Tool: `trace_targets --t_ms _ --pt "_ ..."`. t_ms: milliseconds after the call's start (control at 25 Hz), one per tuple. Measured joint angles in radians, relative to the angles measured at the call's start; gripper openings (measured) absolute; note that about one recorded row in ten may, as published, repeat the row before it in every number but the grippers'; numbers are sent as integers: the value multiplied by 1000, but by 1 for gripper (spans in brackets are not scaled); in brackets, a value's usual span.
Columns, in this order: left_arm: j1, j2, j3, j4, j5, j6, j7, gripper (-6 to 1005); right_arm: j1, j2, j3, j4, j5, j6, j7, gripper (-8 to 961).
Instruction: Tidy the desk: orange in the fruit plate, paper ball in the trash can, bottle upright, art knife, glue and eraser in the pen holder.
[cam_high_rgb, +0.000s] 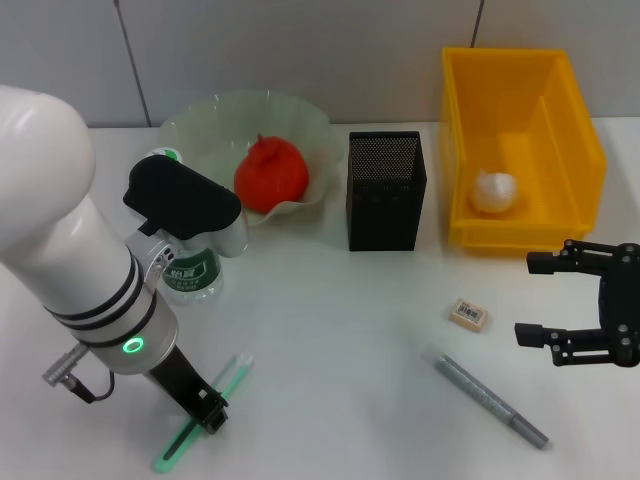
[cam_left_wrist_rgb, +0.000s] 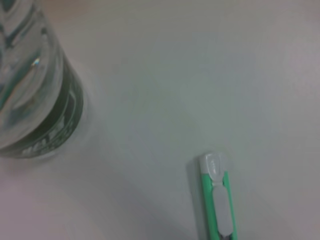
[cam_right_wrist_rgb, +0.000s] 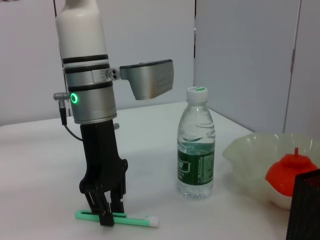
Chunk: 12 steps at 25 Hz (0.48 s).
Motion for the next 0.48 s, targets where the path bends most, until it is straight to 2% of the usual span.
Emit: trace_targets --t_ms 240,400,480 --pt "-9 0 15 -4 4 -1 0 369 1 0 0 3 0 3 0 833" --pt "-10 0 20 -5 9 -3 0 210 1 -1 0 4 0 5 0 833" --pt "-10 0 21 -2 14 -2 0 202 1 -1 0 4 0 10 -1 833"
